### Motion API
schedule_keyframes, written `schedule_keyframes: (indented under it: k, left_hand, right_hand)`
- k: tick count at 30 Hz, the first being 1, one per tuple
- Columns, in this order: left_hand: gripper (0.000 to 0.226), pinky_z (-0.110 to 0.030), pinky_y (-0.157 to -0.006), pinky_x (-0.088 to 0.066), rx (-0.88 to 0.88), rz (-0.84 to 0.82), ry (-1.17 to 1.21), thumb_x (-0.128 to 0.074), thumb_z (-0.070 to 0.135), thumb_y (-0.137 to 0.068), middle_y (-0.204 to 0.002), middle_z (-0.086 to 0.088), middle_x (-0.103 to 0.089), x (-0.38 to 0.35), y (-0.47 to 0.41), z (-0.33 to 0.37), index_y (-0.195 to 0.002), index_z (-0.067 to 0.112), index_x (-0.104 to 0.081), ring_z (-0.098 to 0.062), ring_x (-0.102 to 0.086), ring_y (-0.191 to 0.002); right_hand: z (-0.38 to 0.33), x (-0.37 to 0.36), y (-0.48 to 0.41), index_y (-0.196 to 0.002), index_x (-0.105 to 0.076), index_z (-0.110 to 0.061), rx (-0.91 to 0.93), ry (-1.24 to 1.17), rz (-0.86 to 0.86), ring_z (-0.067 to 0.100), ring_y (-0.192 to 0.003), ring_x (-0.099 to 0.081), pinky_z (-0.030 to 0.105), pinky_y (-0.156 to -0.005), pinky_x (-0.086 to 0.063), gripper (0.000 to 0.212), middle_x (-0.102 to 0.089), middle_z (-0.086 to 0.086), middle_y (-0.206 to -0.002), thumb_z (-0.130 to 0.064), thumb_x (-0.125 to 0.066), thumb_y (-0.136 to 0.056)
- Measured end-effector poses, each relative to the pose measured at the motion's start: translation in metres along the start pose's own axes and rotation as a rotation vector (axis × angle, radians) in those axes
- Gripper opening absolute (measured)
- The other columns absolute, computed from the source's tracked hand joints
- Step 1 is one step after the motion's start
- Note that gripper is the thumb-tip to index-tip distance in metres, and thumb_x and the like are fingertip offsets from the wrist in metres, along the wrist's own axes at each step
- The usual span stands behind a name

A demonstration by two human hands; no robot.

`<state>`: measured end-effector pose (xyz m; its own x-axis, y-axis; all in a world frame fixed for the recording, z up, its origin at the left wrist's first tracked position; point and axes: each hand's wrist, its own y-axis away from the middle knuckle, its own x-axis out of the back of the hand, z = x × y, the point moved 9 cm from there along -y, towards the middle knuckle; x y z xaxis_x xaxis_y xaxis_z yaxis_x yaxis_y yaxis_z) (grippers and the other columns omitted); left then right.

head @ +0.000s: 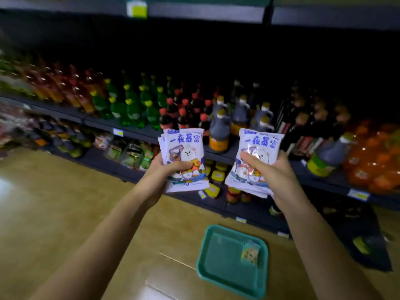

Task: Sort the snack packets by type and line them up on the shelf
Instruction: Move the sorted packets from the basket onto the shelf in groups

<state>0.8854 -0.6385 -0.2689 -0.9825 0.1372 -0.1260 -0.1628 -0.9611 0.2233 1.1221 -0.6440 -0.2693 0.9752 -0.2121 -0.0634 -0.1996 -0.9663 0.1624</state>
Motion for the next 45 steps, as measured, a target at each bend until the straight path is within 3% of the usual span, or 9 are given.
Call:
schedule_keyframes:
  k: [5,9,14,19,24,32,37,40,45]
  left_hand:
    - [0.041,-0.037,-0.071,-0.054,-0.073,0.063,-0.035,-0.072,0.013,-0.069,-0.09,-0.01,-0.073,0.049,0.025,0.096,-0.107,0.003,-0.061,-0.03,-0.069,-0.08]
    - [0.015,-0.027,-0.059,-0.058,-0.108,0.074,-0.049,-0.061,0.005,-0.084,-0.079,-0.002,-0.075,0.103,0.02,0.134,-0.098,0.009,-0.06,-0.018,-0.071,-0.068]
    - [0.023,-0.029,-0.058,-0.057,-0.166,0.033,-0.11,-0.07,0.012,-0.075,-0.083,-0.003,-0.075,0.167,-0.013,0.18,-0.096,0.012,-0.063,-0.02,-0.072,-0.071]
    - [0.013,-0.035,-0.064,-0.061,-0.195,0.006,-0.07,-0.058,0.002,-0.083,-0.076,-0.006,-0.074,0.217,-0.066,0.259,-0.089,0.011,-0.065,-0.02,-0.071,-0.064]
    - [0.01,-0.039,-0.069,-0.06,-0.221,-0.03,-0.084,-0.061,0.007,-0.083,-0.079,-0.007,-0.075,0.23,-0.133,0.313,-0.089,0.01,-0.068,-0.02,-0.072,-0.067]
    - [0.019,-0.036,-0.072,-0.06,-0.231,-0.069,-0.134,-0.067,0.011,-0.08,-0.085,-0.01,-0.075,0.215,-0.282,0.373,-0.098,0.005,-0.069,-0.021,-0.071,-0.072]
    - [0.022,-0.056,-0.084,-0.053,-0.124,-0.084,-0.113,-0.073,0.013,-0.076,-0.103,-0.017,-0.071,0.203,-0.368,0.39,-0.097,0.01,-0.066,-0.031,-0.068,-0.09]
    - [0.016,-0.046,-0.074,-0.059,-0.077,-0.079,-0.144,-0.074,0.016,-0.076,-0.087,-0.011,-0.074,0.195,-0.41,0.393,-0.088,0.01,-0.066,-0.023,-0.07,-0.073]
    - [0.021,-0.031,-0.052,-0.059,-0.01,-0.114,-0.186,-0.076,0.019,-0.074,-0.067,-0.005,-0.074,0.176,-0.461,0.392,-0.089,0.007,-0.067,-0.016,-0.069,-0.054]
  right_hand:
    - [-0.094,-0.081,0.006,-0.117,-0.056,-0.012,0.125,0.041,-0.139,0.011,-0.09,-0.07,0.021,-0.071,-0.058,0.046,-0.07,0.0,-0.106,-0.021,-0.075,-0.076]
    - [-0.124,-0.144,-0.005,-0.104,-0.06,-0.015,0.165,0.059,-0.18,0.005,-0.076,-0.069,0.017,-0.063,-0.057,0.031,-0.07,0.0,-0.096,-0.017,-0.074,-0.077]
    - [-0.151,-0.222,-0.039,-0.117,-0.057,-0.01,0.152,0.04,-0.156,0.02,-0.088,-0.071,0.035,-0.075,-0.057,0.072,-0.071,0.006,-0.105,-0.037,-0.084,-0.056]
    - [-0.216,-0.279,-0.081,-0.105,-0.066,-0.008,0.218,-0.022,-0.121,0.017,-0.078,-0.072,0.026,-0.068,-0.054,0.033,-0.074,0.007,-0.095,-0.016,-0.076,-0.074]
    - [-0.272,-0.294,-0.14,-0.116,-0.058,-0.007,0.278,-0.001,-0.046,0.018,-0.084,-0.071,0.027,-0.071,-0.056,0.054,-0.072,0.007,-0.102,-0.022,-0.081,-0.069]
    - [-0.32,-0.294,-0.271,-0.105,-0.067,-0.007,0.27,0.045,0.005,0.008,-0.056,-0.068,0.018,-0.053,-0.054,0.031,-0.073,0.007,-0.084,-0.015,-0.075,-0.076]
    - [-0.333,-0.292,-0.35,-0.105,-0.067,-0.002,0.202,0.055,0.027,0.01,-0.051,-0.067,0.021,-0.056,-0.056,0.035,-0.073,0.006,-0.07,-0.016,-0.077,-0.074]
    - [-0.338,-0.292,-0.384,-0.106,-0.066,-0.002,0.173,0.021,0.035,0.009,-0.047,-0.066,0.019,-0.048,-0.054,0.034,-0.07,-0.001,-0.056,-0.014,-0.076,-0.075]
    - [-0.339,-0.282,-0.429,-0.11,-0.062,0.0,0.151,0.071,0.102,0.008,-0.05,-0.066,0.018,-0.049,-0.053,0.043,-0.07,0.009,-0.082,-0.015,-0.077,-0.073]
